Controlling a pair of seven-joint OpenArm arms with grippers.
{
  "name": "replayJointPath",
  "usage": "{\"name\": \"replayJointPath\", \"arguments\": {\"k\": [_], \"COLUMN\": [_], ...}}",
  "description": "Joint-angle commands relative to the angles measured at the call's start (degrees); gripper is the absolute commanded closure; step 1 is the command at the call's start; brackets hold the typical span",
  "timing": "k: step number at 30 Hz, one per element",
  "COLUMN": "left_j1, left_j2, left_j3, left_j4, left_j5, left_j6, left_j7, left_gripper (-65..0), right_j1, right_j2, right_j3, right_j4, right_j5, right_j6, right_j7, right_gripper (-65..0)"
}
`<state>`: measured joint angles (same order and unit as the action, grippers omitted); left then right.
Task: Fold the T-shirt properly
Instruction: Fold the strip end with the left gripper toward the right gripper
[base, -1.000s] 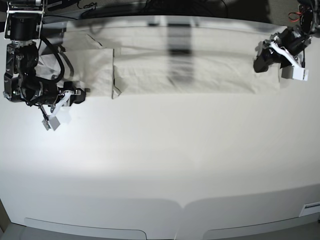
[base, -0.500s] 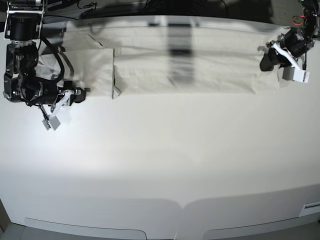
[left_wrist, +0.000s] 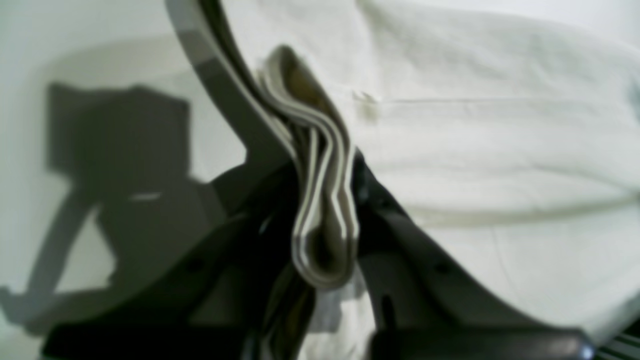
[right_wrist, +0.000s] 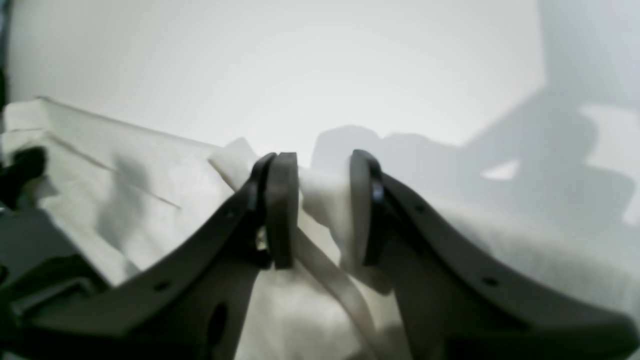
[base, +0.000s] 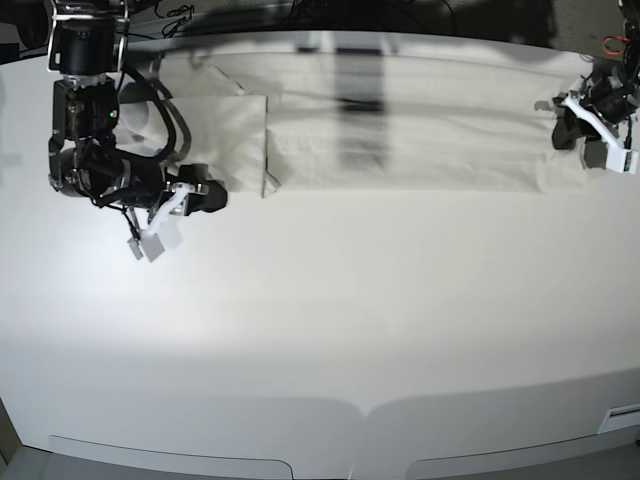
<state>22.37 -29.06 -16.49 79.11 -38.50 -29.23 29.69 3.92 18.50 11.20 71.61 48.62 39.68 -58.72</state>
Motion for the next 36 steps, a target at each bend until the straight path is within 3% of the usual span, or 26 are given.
{"name": "replayJointPath", "arguments": {"k": [1,7,11,15,19,22,25,30,34,36], "left_j1": [0.20,0.15,-0.35,-2.91,-3.54,-2.99,-1.55,2.71,4.76,6.12], "left_j2": [-1.86,-7.41,-10.88,-12.28,-12.13,-11.10,-8.52,-1.79,2.73,4.61], "left_j3": [-0.39,-0.39,-0.39,-0.39,-0.39,-0.39,-0.39,-0.39,-0.37,-0.33], "left_j4": [0.31,-1.95,-8.44,-13.92,-10.32,-3.41,4.42,18.75,29.05,33.07], "left_j5": [1.01,1.07,1.05,0.72,-5.05,-8.02,-9.64,-6.67,-2.86,-3.06], "left_j6": [1.40,4.85,4.83,4.83,2.75,2.97,5.55,9.16,14.43,14.95], "left_j7": [0.20,-2.36,-5.14,-5.07,-0.55,5.35,9.66,9.73,9.77,9.70], "left_gripper": [0.0,0.0,0.0,0.0,0.0,0.0,0.0,0.0,0.0,0.0], "right_j1": [0.96,0.96,0.98,1.01,1.01,1.03,1.03,1.14,1.14,1.14], "right_j2": [-0.07,-4.87,-6.36,-7.10,-7.56,-7.52,-7.54,-7.54,-7.54,-7.54], "right_j3": [0.31,0.31,0.31,0.31,0.31,0.31,0.31,0.31,0.31,0.31], "right_j4": [0.76,0.76,0.76,0.76,0.79,0.79,0.79,0.79,0.79,0.79], "right_j5": [1.29,0.83,0.85,0.81,-2.03,-4.24,-5.18,-5.16,-5.18,-5.18], "right_j6": [0.32,0.32,0.32,0.32,0.32,0.32,0.32,0.32,0.32,0.32], "right_j7": [0.76,0.76,0.72,0.72,1.09,1.33,1.92,2.01,1.88,1.88], "right_gripper": [-18.9,-18.9,-18.9,-18.9,-18.9,-18.9,-18.9,-18.9,-18.9,-18.9]}}
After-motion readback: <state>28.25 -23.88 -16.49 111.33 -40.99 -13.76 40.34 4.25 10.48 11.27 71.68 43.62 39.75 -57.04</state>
